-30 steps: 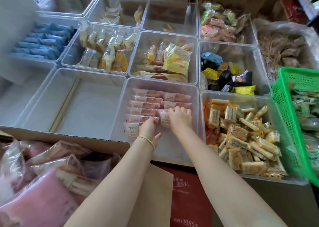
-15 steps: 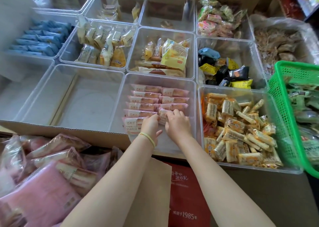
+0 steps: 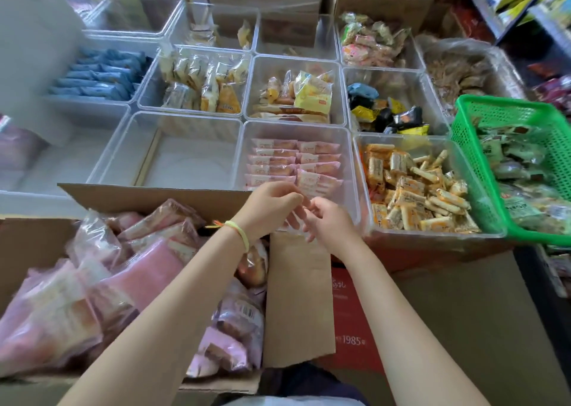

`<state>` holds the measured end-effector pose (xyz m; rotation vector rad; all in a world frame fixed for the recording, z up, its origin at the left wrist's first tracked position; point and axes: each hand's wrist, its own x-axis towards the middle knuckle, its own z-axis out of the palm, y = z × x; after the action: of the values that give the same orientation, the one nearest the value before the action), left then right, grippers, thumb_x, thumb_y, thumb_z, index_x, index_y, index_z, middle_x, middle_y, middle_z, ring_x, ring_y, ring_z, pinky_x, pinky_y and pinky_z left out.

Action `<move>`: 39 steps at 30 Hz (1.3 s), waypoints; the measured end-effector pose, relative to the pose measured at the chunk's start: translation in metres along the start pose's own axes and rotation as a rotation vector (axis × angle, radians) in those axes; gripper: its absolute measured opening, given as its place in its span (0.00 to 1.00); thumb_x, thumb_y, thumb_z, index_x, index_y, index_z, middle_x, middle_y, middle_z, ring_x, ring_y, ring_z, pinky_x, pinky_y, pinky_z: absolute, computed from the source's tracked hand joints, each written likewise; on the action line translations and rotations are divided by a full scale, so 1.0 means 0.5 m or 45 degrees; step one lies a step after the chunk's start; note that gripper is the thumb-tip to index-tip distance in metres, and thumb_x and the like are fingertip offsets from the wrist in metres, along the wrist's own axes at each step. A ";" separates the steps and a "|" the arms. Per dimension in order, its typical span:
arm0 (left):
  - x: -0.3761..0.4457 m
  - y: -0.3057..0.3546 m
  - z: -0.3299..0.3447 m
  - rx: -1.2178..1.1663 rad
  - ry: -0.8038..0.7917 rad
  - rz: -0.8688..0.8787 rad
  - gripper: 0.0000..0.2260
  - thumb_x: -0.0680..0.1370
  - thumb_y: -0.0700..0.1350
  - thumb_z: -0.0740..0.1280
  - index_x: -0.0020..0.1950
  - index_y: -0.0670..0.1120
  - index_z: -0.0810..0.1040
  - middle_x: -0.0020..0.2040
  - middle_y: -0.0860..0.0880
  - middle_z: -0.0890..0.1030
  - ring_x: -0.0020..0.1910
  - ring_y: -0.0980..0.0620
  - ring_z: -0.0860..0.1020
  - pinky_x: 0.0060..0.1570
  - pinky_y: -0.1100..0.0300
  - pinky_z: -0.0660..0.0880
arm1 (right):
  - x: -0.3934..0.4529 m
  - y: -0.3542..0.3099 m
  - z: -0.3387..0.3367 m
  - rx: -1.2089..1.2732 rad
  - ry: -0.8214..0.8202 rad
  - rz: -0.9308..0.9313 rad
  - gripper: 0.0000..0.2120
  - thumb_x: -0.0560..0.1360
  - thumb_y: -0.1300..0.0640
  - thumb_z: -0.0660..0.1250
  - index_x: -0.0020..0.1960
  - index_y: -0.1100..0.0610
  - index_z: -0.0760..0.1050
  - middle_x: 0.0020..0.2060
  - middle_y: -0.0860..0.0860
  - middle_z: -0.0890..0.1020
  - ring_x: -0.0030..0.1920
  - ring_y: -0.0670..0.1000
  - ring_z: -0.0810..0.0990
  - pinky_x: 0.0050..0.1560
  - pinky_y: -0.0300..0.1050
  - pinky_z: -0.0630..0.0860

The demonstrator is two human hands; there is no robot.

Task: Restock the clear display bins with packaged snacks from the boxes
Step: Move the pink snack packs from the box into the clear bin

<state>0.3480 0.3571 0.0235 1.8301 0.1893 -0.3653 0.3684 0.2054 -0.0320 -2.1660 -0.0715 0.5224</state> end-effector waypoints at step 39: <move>-0.275 -0.167 -0.270 -1.091 0.012 -0.124 0.16 0.81 0.51 0.62 0.61 0.43 0.80 0.57 0.40 0.82 0.49 0.45 0.82 0.55 0.50 0.77 | -0.197 -0.209 0.260 1.238 -0.582 0.074 0.26 0.83 0.47 0.50 0.71 0.62 0.73 0.64 0.64 0.78 0.62 0.61 0.78 0.62 0.61 0.75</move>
<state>0.2131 0.5180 0.0292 0.9792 0.3762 -0.2803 0.2421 0.3442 0.0153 -1.0848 0.0022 0.8593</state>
